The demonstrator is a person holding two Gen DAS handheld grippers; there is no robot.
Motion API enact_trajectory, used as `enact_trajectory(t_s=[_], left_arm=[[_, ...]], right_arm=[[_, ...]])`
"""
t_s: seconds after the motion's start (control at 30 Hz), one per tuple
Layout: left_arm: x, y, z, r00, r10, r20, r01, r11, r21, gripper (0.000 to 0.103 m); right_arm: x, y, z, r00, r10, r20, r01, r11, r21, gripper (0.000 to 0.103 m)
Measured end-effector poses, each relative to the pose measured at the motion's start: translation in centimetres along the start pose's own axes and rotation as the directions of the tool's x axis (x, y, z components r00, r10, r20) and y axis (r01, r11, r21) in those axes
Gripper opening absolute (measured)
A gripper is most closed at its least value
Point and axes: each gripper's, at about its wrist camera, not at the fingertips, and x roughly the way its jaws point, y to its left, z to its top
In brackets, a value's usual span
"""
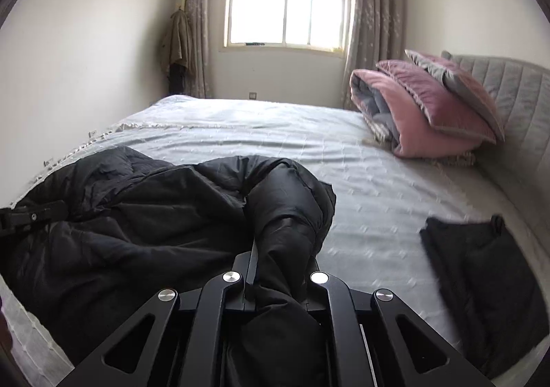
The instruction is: Fold large clothes
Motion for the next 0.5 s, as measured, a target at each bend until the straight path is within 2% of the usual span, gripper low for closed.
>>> enact_trajectory(t_s=[0.1,0.17,0.23,0.3,0.37,0.43,0.5], left_arm=[[1.8,-5.3,2.0,0.998,-0.048,0.028,0.046,0.997,0.057,0.012],[3.1,-9.4,3.4,0.993,-0.106,0.044,0.102,0.992,0.078,0.012],[4.4,-14.2,4.4,0.98,-0.184,0.073,0.176,0.978,0.111,0.012],[6.2,-20.1,4.3,0.956,-0.281,0.082,0.268,0.952,0.149,0.012],[8.5,-25.1,3.0,0.935,-0.352,0.05,0.338,0.923,0.183,0.012],[11.6,-30.0,0.4,0.92,-0.393,-0.004,0.385,0.898,0.212,0.013],[16.7,-34.6,-4.1,0.898,-0.42,-0.13,0.439,0.871,0.219,0.015]], right_arm=[[-1.3,-4.3,3.4,0.999,-0.02,0.035,0.021,1.0,-0.017,0.008],[-2.2,-7.6,5.6,0.995,-0.071,0.071,0.073,0.997,-0.025,0.008],[-4.0,-12.1,7.4,0.977,-0.162,0.137,0.167,0.986,-0.024,0.008],[-5.7,-16.8,8.1,0.959,-0.227,0.171,0.227,0.974,0.017,0.008],[-7.2,-22.1,7.9,0.937,-0.292,0.19,0.283,0.956,0.071,0.008],[-8.4,-28.6,6.2,0.904,-0.373,0.207,0.354,0.927,0.125,0.008],[-8.4,-33.9,3.9,0.885,-0.427,0.187,0.398,0.901,0.171,0.008]])
